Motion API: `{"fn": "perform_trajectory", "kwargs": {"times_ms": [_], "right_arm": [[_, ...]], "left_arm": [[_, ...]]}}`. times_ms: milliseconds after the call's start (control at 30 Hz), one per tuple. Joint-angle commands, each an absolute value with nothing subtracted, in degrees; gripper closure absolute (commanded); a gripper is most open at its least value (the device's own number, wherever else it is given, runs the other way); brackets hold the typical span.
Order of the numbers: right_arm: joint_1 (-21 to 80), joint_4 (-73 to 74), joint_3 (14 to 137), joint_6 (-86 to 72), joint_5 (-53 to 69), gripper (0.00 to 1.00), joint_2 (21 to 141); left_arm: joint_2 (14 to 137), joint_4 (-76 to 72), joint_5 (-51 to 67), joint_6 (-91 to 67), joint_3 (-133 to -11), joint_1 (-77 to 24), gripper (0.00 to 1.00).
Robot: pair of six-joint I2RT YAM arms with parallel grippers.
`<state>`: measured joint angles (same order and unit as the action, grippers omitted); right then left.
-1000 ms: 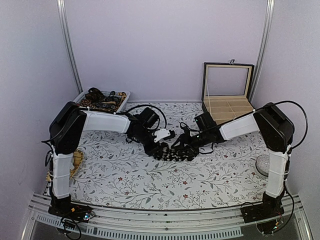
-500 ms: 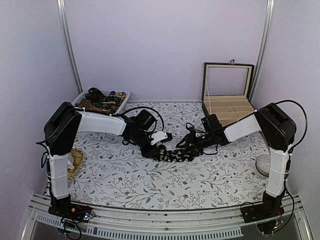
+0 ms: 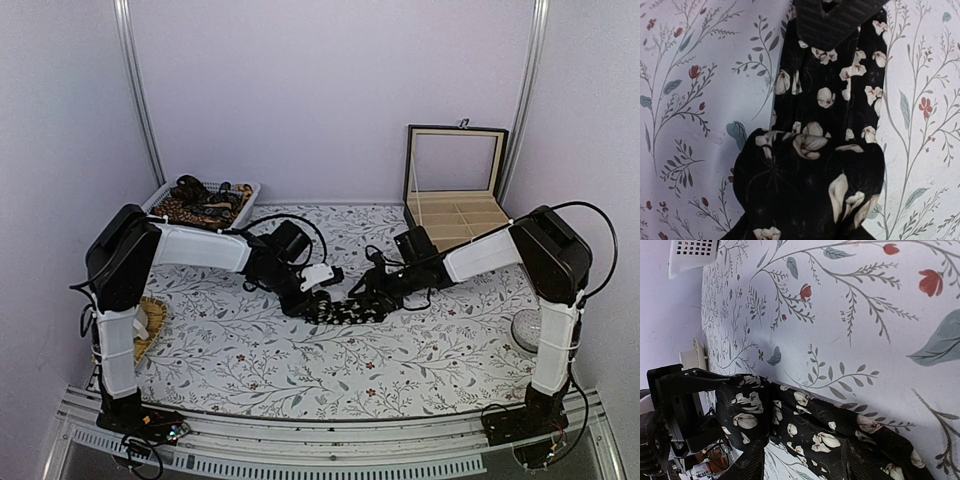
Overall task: Roll the ties
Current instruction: Roll the tie at the center of the board.
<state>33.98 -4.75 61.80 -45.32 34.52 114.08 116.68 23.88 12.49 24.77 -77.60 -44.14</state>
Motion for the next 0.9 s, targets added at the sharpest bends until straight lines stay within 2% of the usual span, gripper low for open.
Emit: {"fn": "perform_trajectory", "kwargs": {"times_ms": [0, 200, 433, 667, 867], "right_arm": [[35.9, -0.7, 62.6, -45.8, 32.6, 0.46, 110.1], [36.3, -12.3, 59.0, -54.7, 36.7, 0.46, 111.6], [36.5, -7.4, 58.4, -52.1, 25.9, 0.47, 103.3], [36.6, -15.5, 57.2, -54.1, 32.1, 0.47, 103.0], [36.9, -19.2, 57.7, -57.8, 36.7, 0.55, 110.1]], "left_arm": [[115.7, 24.7, 11.5, 23.8, -76.7, -45.1, 0.6], [115.4, 24.1, 11.5, 23.8, -76.3, -45.3, 0.6], [115.3, 23.7, 11.3, 23.7, -75.5, -45.5, 0.6], [115.0, 22.7, 11.5, 23.6, -74.9, -45.5, 0.6], [114.5, 22.1, 11.7, 23.6, -74.6, -45.4, 0.6]]}}
